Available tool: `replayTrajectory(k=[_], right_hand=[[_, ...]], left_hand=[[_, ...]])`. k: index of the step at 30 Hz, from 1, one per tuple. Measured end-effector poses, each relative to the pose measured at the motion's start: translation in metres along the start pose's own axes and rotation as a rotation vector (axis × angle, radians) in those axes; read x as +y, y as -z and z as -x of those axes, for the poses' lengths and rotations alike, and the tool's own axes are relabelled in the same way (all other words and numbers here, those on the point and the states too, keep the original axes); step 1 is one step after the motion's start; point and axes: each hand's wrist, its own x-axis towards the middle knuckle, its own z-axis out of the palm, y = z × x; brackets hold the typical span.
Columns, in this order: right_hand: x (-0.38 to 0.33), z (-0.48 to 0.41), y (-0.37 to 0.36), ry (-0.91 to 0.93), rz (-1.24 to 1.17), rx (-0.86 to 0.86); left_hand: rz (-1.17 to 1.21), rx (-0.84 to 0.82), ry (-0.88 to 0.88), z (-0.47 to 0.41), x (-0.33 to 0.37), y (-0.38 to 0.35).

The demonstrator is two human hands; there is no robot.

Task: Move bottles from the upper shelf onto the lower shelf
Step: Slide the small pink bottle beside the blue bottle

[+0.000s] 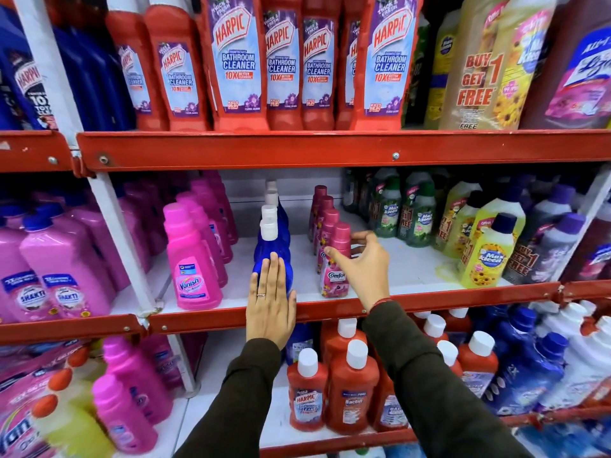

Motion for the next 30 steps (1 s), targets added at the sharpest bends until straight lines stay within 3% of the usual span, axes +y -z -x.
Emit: replayTrajectory(k=[14,22,27,30], right_hand=[[0.001,0.002,-0.01,0.018,0.026,0.001],[0.016,0.017,0.003,-0.064,-0.084,-0.168],[0.026,0.027,0.01,-0.244,-0.371,-0.206],[0.027,0.029,0.006,-0.304,-0.445,-0.225]], left_hand=[[0.028,-0.005,-0.008,0.0,-0.001,0.0],[0.042,-0.046,0.004,0.001,-0.001,0.005],[0.28,-0.062,-0.017,-0.001,0.012,0.018],[0.609,-0.158,-0.076,-0.008,0.032,0.025]])
